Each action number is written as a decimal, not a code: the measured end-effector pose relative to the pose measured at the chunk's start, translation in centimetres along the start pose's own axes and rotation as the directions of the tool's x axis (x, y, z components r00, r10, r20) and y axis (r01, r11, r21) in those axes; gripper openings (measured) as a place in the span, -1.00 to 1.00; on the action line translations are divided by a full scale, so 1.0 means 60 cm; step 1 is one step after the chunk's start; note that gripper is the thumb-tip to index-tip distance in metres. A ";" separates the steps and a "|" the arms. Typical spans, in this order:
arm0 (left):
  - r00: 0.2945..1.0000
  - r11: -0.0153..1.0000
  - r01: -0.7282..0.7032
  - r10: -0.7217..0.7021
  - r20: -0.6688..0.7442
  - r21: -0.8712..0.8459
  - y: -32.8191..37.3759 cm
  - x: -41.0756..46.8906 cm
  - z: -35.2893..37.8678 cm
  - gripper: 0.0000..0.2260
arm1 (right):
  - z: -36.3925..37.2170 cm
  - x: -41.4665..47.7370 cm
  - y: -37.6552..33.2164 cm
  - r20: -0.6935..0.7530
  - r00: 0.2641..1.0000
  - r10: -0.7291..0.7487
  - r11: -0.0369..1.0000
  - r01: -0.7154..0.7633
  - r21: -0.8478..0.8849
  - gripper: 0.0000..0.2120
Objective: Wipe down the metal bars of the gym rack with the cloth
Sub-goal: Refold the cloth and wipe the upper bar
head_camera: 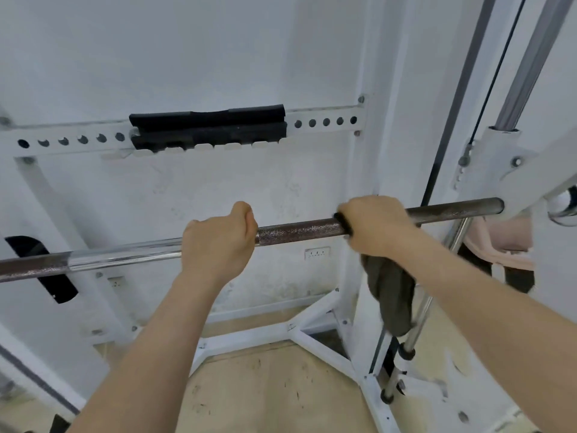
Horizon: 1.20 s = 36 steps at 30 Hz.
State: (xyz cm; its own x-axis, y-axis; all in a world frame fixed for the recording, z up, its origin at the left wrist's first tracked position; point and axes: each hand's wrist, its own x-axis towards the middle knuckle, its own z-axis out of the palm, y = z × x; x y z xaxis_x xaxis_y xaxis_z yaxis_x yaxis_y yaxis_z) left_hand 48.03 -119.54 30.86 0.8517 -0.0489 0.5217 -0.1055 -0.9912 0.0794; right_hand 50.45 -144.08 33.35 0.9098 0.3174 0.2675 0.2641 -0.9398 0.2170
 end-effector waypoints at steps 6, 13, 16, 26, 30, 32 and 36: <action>0.996 0.890 0.088 -0.094 0.008 -0.448 0.089 0.009 -0.015 -0.61 | -0.014 -0.003 -0.128 -0.216 0.949 -0.229 0.948 0.268 0.173 -0.79; 0.956 0.944 -0.292 0.291 -0.031 -0.152 0.217 -0.047 0.027 -0.55 | 0.034 -0.062 0.116 -0.115 0.993 0.028 0.965 0.003 0.260 -0.62; 0.954 0.953 -0.298 0.297 -0.037 -0.057 0.223 -0.031 0.033 -0.59 | 0.042 -0.086 0.209 -0.107 0.975 0.193 0.971 -0.174 0.163 -0.68; 0.958 0.970 -0.217 0.190 0.214 0.109 0.366 0.055 0.039 -0.82 | 0.064 -0.070 0.158 -0.295 0.916 0.271 0.959 -0.282 0.003 -0.77; 0.956 0.969 -0.209 0.175 0.236 0.129 0.383 0.083 0.044 -0.78 | 0.100 -0.096 0.196 -0.440 0.887 0.143 0.990 -0.125 0.069 -0.73; 0.949 0.961 -0.239 0.200 0.243 0.140 0.377 0.077 0.042 -0.79 | 0.110 -0.119 0.253 -0.409 0.894 0.184 0.982 -0.149 0.116 -0.64; 0.927 0.944 -0.309 0.327 0.186 -0.120 0.387 0.061 0.037 -0.72 | 0.122 -0.119 0.255 -0.382 0.839 0.388 0.914 -0.296 0.277 -0.46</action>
State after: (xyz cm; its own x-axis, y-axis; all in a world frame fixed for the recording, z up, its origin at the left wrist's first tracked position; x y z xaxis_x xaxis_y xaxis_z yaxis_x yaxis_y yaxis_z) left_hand 49.86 -143.02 32.73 0.8501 -0.3921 0.3516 -0.4242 -0.9054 0.0159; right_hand 50.34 -161.66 27.89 0.7429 -0.0499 0.6676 0.0605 -0.9881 -0.1412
